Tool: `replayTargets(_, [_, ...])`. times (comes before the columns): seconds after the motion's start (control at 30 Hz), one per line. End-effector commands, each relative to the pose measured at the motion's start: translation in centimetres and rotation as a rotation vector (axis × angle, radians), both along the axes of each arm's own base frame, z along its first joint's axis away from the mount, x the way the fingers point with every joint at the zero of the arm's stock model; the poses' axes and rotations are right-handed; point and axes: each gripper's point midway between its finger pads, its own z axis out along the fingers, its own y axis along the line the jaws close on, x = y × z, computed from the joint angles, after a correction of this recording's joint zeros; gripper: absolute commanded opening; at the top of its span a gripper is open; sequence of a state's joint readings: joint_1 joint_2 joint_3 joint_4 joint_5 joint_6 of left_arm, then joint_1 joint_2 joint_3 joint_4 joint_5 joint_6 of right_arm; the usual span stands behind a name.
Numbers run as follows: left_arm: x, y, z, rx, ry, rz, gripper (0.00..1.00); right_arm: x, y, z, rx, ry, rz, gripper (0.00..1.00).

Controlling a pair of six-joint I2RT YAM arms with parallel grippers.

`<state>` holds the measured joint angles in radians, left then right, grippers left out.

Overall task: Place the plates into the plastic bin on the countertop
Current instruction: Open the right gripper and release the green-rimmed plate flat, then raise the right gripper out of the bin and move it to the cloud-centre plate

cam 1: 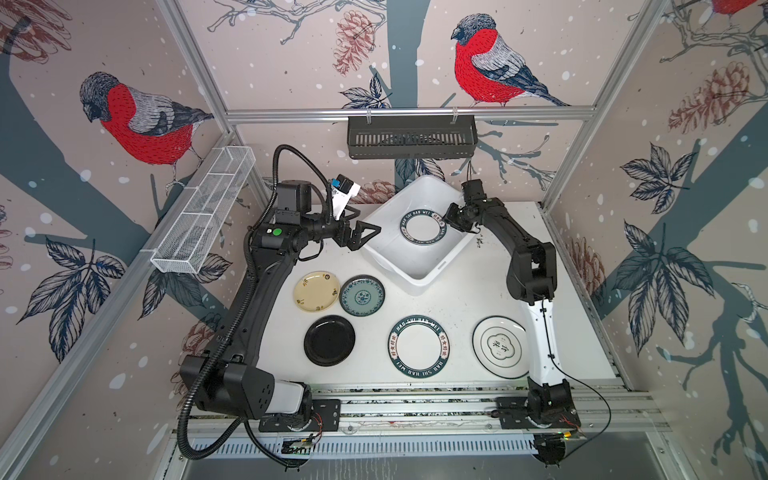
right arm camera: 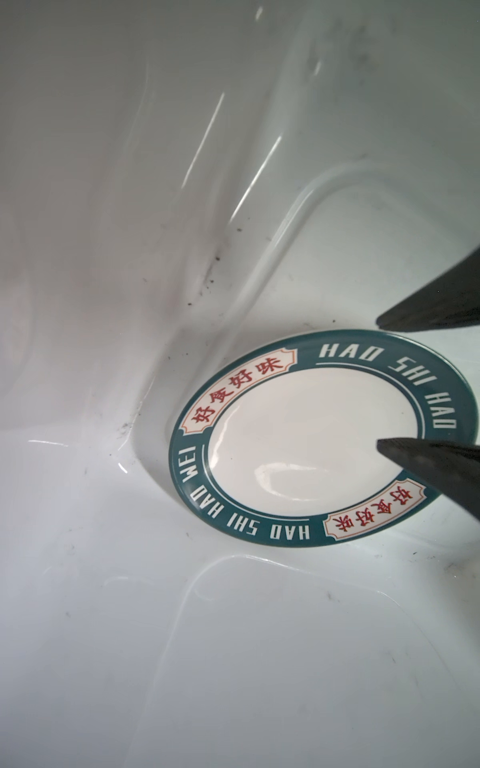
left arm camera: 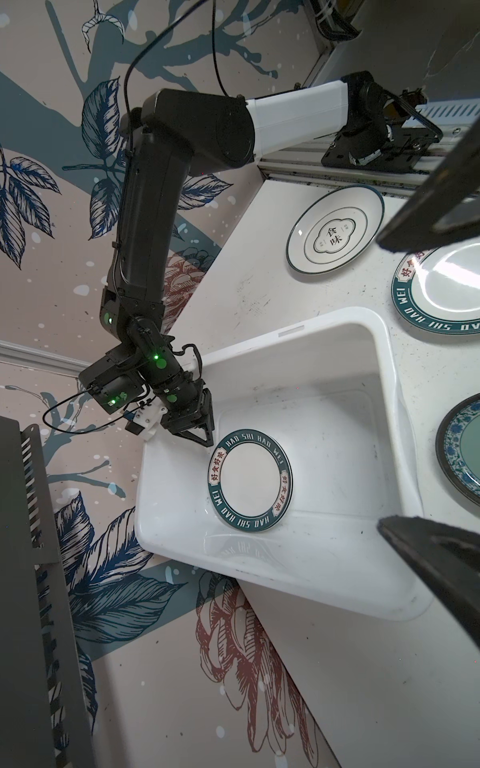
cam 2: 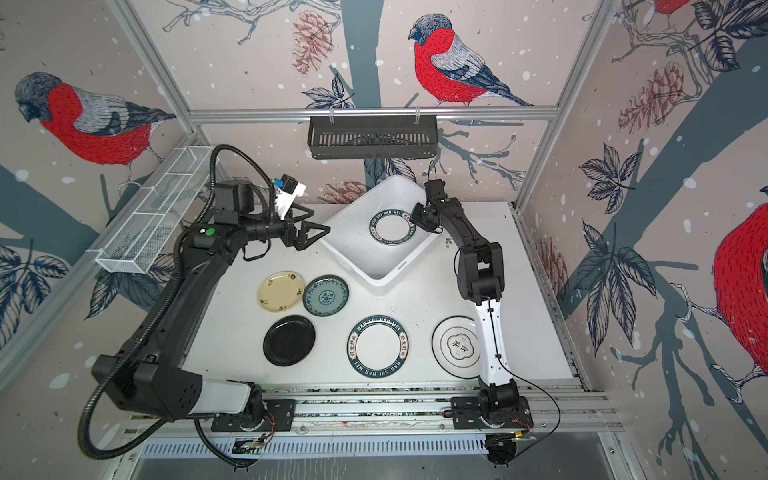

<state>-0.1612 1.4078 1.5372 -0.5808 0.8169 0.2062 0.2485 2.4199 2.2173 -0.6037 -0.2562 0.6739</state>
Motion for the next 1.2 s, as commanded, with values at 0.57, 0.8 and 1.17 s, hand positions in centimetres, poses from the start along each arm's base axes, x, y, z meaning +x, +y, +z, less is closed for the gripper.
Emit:
replayTargets(0.57, [-0.3, 0.3, 0.3, 0.061, -0.054, -0.007, 0.98, -5.9, -2.7, 13.5, 0.005, -0.201, -0.001, 0.42])
replayTargets(0.8, [-0.2, 0.3, -0.2, 0.07, -0.041, -0.016, 0.98, -15.9, -7.9, 14.3, 0.018, -0.201, -0.07, 0.48])
replayTargets(1.17, [-0.3, -0.4, -1.9, 0.071, 0.005, -0.055, 0.98, -31.8, -19.0, 4.0, -0.133, 0.082, -0.424, 0.71])
